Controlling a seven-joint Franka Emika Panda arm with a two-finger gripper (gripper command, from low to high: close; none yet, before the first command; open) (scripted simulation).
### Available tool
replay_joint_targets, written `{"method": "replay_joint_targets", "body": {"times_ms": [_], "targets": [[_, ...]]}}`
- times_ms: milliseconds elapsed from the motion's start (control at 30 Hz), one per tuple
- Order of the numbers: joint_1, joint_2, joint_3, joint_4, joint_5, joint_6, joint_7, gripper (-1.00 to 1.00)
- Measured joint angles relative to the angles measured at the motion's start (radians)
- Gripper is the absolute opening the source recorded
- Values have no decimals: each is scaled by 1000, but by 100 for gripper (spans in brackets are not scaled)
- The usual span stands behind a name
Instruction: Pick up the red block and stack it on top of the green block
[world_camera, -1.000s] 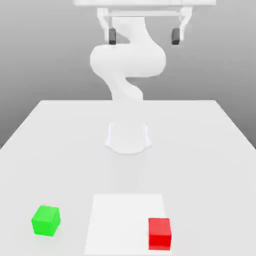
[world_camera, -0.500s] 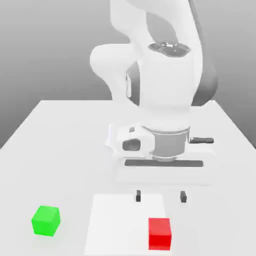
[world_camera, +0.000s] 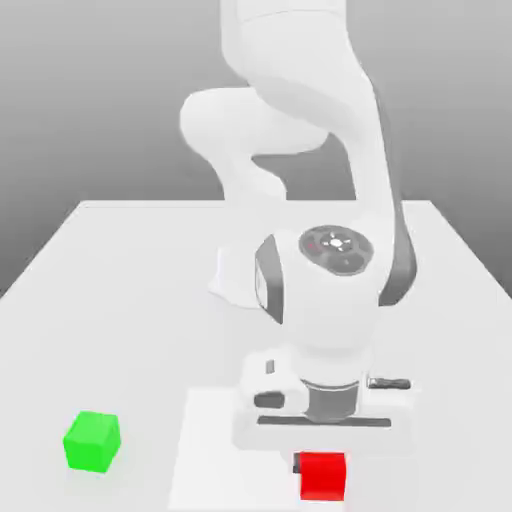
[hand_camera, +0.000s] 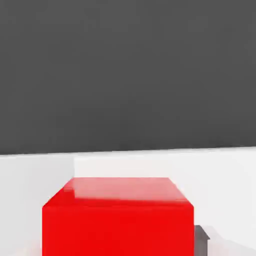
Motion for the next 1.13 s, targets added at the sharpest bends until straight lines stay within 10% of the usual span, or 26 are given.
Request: {"method": "replay_joint_targets", "body": {"times_ms": [833, 1000, 1033, 1133], "targets": [[-276, -234, -319, -48, 116, -186, 605, -100], [-304, -94, -290, -41, 191, -56, 582, -100], [-311, -68, -280, -40, 205, -32, 572, 100], [-311, -68, -280, -40, 205, -32, 572, 100]]}}
